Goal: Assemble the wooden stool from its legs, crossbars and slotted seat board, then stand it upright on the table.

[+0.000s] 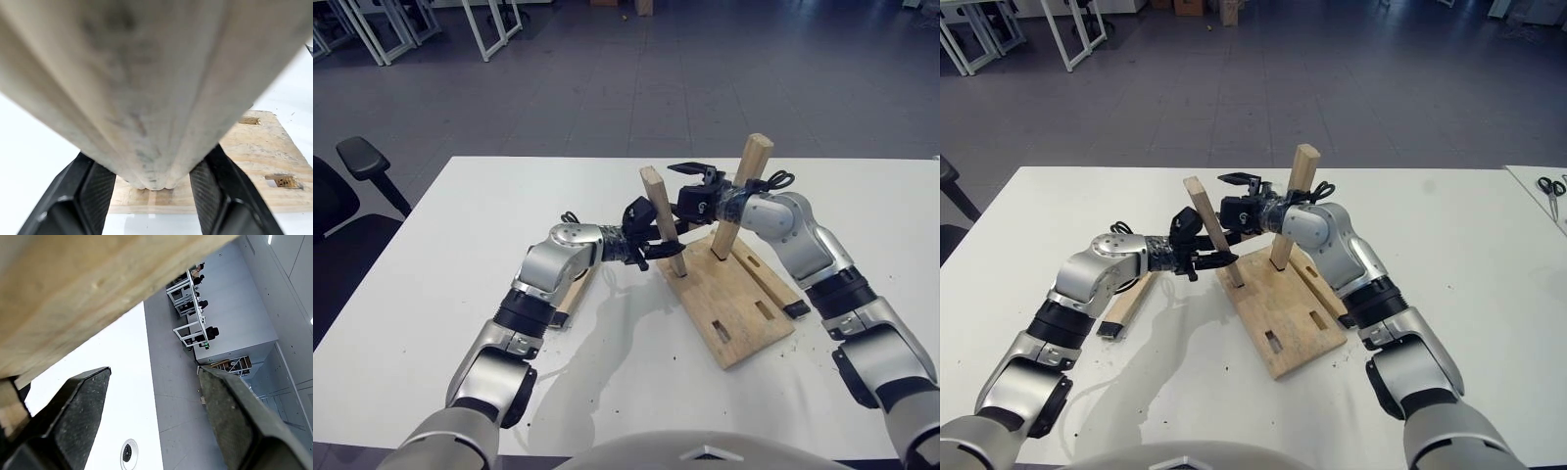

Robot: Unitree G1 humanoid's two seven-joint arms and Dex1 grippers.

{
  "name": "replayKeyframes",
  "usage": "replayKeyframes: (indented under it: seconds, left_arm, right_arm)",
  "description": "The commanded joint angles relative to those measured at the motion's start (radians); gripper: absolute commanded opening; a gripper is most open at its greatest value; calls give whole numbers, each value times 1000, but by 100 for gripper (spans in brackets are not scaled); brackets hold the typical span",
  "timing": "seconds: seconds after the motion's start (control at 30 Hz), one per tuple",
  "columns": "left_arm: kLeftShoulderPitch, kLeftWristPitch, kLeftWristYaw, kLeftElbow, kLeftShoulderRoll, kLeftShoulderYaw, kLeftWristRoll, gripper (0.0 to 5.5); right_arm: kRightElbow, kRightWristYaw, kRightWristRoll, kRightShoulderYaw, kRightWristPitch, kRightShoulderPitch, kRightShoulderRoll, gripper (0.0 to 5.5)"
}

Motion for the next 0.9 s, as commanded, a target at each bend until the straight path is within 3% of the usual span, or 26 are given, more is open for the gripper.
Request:
replayKeyframes:
  seconds: [0.03,0.13,0.2,0.33,0.53,0.67,0.9]
  left_arm:
    - [46,99,64,50,59,-144,182,204]
    - [54,106,73,91,54,-151,170,204]
    - [58,143,66,95,43,-127,124,204]
    - [17,202,25,99,41,-119,80,204]
    - [-7,267,-5,99,37,-107,23,204]
    - [4,275,-9,124,38,-116,21,204]
    - [6,190,29,97,20,-49,6,204]
  right_arm:
    - [-36,29,57,-1,78,166,34,330]
    - [-189,-82,78,-130,112,79,45,330]
    - [-235,-98,54,-156,129,29,32,330]
    - [-249,-91,-10,-135,171,49,9,330]
    - [-214,56,-46,-34,233,219,-57,330]
    - [-210,32,-29,-56,237,209,-46,330]
    - [-272,-180,72,-241,177,112,54,330]
